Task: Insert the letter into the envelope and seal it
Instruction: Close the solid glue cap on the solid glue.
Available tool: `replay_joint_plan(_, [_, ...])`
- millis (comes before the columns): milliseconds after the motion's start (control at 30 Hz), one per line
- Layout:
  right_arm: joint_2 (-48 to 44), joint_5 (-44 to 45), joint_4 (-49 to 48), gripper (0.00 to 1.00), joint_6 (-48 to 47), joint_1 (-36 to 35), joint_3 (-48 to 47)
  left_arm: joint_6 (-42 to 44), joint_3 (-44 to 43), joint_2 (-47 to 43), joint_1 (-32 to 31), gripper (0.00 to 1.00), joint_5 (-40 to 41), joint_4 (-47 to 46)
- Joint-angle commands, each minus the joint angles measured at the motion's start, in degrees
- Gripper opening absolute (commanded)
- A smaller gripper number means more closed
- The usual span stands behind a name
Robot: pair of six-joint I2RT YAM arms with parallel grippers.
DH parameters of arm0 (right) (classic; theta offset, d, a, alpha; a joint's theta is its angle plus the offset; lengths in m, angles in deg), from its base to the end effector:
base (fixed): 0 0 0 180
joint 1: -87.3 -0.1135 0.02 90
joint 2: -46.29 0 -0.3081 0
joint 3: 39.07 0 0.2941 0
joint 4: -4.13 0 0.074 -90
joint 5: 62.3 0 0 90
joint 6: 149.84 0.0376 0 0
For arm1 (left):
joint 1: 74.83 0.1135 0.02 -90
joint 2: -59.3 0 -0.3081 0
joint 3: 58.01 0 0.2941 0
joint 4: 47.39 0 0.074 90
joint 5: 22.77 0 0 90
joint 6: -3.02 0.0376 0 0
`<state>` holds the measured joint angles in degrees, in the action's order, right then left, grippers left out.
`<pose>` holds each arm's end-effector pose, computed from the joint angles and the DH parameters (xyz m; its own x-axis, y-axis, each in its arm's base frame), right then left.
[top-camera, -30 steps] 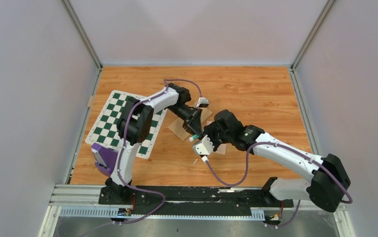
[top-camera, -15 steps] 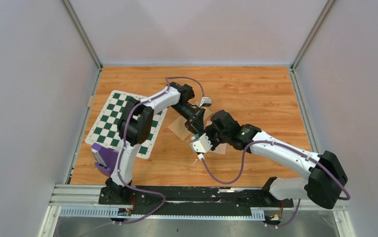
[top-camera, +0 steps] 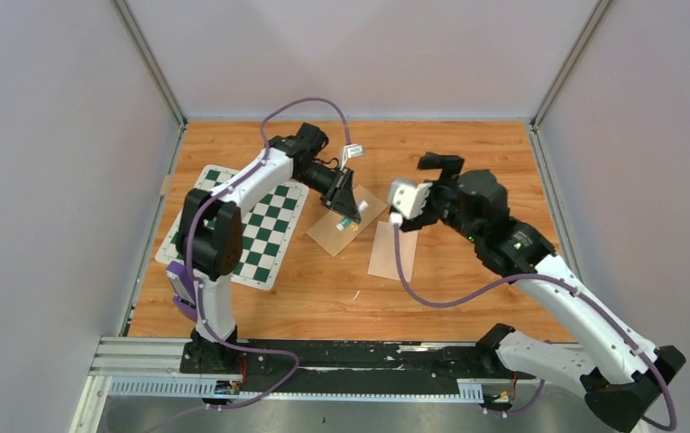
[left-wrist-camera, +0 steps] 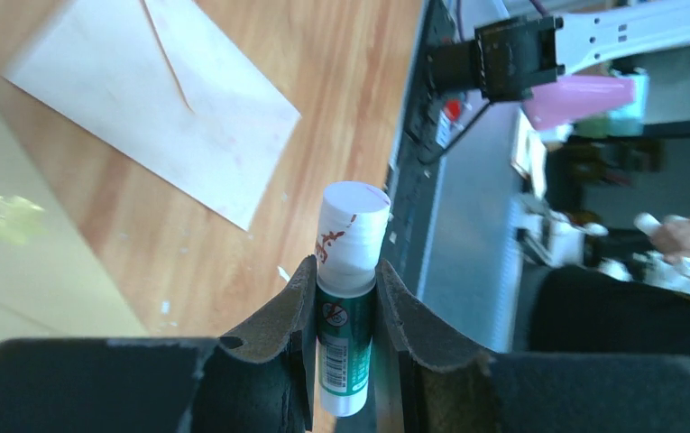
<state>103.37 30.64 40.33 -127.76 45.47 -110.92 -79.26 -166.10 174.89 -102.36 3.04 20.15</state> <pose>0.1807 0.1591 0.4063 0.4819 -0.8107 -0.3325 -0.4893 0.0659 -0.8696 0.3994 -0.2463 0.2657 -0.7942 0.4799 -0.3726 0.5187 0.2162 -0.8272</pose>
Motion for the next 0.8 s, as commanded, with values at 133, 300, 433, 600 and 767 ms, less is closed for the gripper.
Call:
replay_joint_plan(133, [6.97, -19.03, 7.62, 0.91, 48.71, 19.29, -15.66, -10.84, 12.66, -22.35, 0.60, 0.00, 4.74, -43.47])
replay_joint_plan(300, [19.01, -45.70, 9.05, 0.75, 66.79, 25.76, -27.82, -12.68, 20.32, -29.81, 0.61, 0.00, 10.38, -60.34])
replay_joint_plan(433, [23.74, -61.27, 9.83, 0.72, 68.36, 26.63, -33.18, -8.83, 20.84, -30.82, 0.63, 0.00, 12.36, -59.60])
replay_joint_plan(600, [25.44, -65.42, 9.76, 0.71, 67.31, 24.97, -34.54, -7.08, 20.51, -30.45, 0.55, 0.00, 13.69, -58.99])
replay_joint_plan(767, [24.75, -60.13, 9.90, 0.71, 62.86, 21.05, -33.90, -1.86, 16.93, -29.35, 0.39, 0.00, 15.33, -51.39])
